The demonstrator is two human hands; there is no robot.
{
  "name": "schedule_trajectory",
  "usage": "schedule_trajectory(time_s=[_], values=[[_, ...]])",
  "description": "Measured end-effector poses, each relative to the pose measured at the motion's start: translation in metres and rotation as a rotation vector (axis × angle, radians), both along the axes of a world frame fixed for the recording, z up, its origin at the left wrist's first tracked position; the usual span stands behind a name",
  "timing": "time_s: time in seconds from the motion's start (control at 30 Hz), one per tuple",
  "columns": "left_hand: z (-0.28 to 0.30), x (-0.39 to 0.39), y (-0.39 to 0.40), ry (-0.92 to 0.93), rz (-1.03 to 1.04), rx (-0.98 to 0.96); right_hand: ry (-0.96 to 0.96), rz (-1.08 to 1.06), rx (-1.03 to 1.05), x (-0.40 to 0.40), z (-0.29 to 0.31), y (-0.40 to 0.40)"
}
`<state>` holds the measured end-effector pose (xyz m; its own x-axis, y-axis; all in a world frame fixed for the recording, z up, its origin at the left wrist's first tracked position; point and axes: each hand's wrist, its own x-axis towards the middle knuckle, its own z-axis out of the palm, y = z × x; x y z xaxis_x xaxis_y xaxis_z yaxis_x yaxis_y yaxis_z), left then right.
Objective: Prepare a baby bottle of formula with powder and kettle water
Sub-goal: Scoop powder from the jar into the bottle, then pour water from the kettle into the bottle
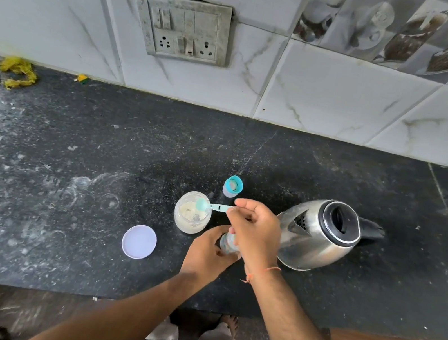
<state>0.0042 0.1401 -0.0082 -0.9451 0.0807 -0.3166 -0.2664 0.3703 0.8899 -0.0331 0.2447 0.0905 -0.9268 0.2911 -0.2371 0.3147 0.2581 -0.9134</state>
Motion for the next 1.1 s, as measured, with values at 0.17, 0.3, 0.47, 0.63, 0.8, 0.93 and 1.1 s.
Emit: schedule_trajectory(time_s=[0.17, 0.3, 0.47, 0.63, 0.8, 0.93, 1.1], values=[[0.002, 0.005, -0.005, -0.034, 0.024, 0.016, 0.033, 0.199, 0.216, -0.012, -0.015, -0.021], [-0.006, 0.006, -0.007, 0.017, 0.013, 0.034, 0.038, 0.208, 0.242, -0.012, -0.013, -0.017], [-0.007, 0.004, -0.009, 0.03, -0.043, 0.034, 0.128, 0.231, 0.246, 0.01, 0.011, 0.001], [-0.008, 0.005, -0.01, 0.049, -0.044, -0.011, 0.352, 0.171, 0.301, 0.051, 0.05, 0.048], [-0.007, 0.005, -0.008, 0.068, -0.056, -0.014, 0.559, -0.075, 0.305, 0.075, 0.078, 0.112], [-0.01, 0.009, -0.008, 0.114, -0.064, -0.056, 0.584, -0.318, 0.357, 0.068, 0.066, 0.17], [0.004, 0.011, -0.002, 0.211, -0.021, -0.11, 0.442, -0.347, 0.279, 0.031, 0.024, 0.23]])
